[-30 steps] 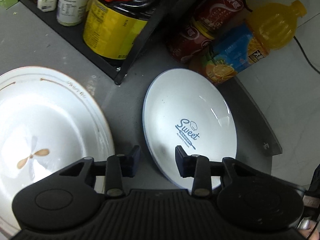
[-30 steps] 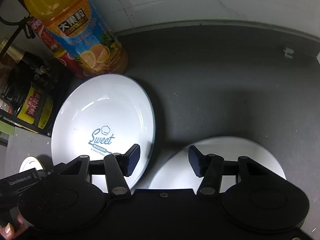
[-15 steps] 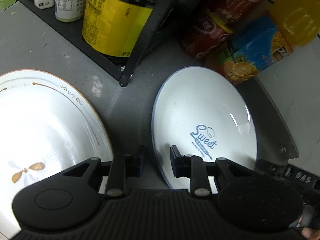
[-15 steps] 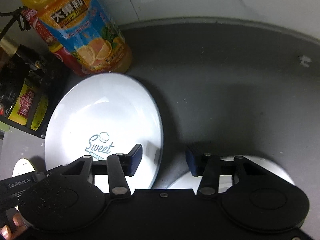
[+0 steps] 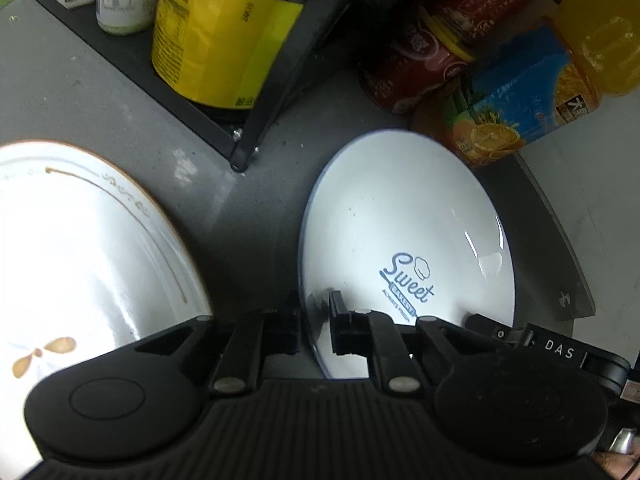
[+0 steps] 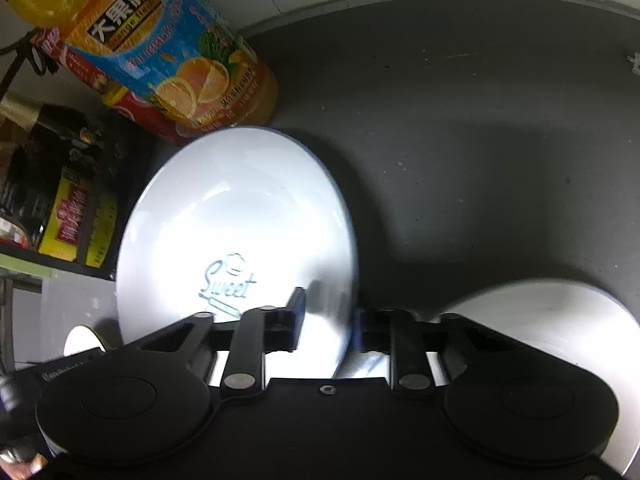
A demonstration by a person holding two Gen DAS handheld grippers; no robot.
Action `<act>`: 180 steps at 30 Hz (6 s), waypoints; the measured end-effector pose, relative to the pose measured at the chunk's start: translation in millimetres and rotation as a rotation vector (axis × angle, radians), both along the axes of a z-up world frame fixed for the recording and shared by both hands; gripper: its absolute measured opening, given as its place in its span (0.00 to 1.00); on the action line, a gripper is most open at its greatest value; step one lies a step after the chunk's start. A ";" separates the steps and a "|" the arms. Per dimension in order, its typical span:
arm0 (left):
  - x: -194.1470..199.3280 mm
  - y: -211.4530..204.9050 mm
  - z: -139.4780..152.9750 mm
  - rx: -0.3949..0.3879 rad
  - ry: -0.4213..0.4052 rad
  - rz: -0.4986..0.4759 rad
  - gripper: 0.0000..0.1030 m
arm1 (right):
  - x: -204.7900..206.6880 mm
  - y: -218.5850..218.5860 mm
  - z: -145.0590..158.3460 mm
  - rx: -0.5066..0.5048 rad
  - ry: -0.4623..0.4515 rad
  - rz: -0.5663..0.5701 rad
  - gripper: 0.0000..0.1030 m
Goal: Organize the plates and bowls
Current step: 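Close both tools on the rim of the white 'Sweet' plate, then lift the 'Sweet' plate with both tools and carry it over the floral-rimmed plate, then lower the 'Sweet' plate with both tools onto the floral-rimmed plate, then open both tools to release the 'Sweet' plate, then move both tools to the white 'BAKERY' plate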
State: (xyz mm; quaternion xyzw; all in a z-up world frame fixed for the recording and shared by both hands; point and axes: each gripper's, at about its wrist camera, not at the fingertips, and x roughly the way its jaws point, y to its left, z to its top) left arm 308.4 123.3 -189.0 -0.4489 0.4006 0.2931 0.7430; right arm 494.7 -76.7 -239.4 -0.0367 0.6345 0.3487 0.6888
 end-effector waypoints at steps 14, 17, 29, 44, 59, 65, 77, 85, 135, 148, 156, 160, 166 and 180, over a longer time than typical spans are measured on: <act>-9.9 13.7 11.5 -0.024 -0.012 -0.013 0.08 | -36.4 -14.0 39.2 0.079 -0.069 -0.011 0.10; -14.7 16.6 20.8 -0.009 -0.022 -0.028 0.07 | -47.4 -15.2 44.7 0.084 -0.081 -0.027 0.10; -39.5 16.9 44.9 0.021 -0.040 -0.110 0.07 | -97.9 -24.1 67.9 0.114 -0.145 -0.038 0.12; -87.0 16.1 63.9 0.073 -0.090 -0.188 0.07 | -152.4 -24.2 75.9 0.139 -0.169 -0.016 0.12; -144.7 19.0 68.3 0.093 -0.066 -0.159 0.07 | -194.6 1.4 66.8 0.134 -0.149 0.110 0.12; -172.4 18.5 64.4 0.104 -0.053 -0.124 0.07 | -204.0 13.4 66.4 0.118 -0.175 0.139 0.13; -199.1 27.1 46.2 0.078 -0.036 -0.096 0.08 | -229.5 36.7 62.5 0.073 -0.232 0.219 0.13; -216.0 31.2 28.9 0.048 -0.013 -0.067 0.12 | -237.9 41.8 57.9 0.048 -0.239 0.229 0.13; -225.9 65.2 25.5 0.120 0.109 -0.030 0.23 | -234.3 51.4 47.0 0.066 -0.238 0.145 0.49; -221.5 62.3 49.0 0.159 0.142 -0.043 0.30 | -201.9 -12.0 101.5 0.168 -0.306 -0.070 0.97; -167.0 38.7 74.1 0.230 0.104 -0.147 0.52 | -182.9 -62.8 106.6 0.152 -0.378 -0.236 1.00; -131.9 21.2 80.2 0.244 0.075 -0.219 0.55 | -170.6 -89.6 106.9 0.141 -0.395 -0.315 1.00; -88.1 -10.3 83.0 0.247 0.061 -0.324 0.57 | -157.6 -130.8 109.4 0.111 -0.427 -0.414 1.00; 0.2 -85.8 79.0 0.237 0.022 -0.576 0.57 | -125.3 -194.5 76.3 0.059 -0.370 -0.534 0.98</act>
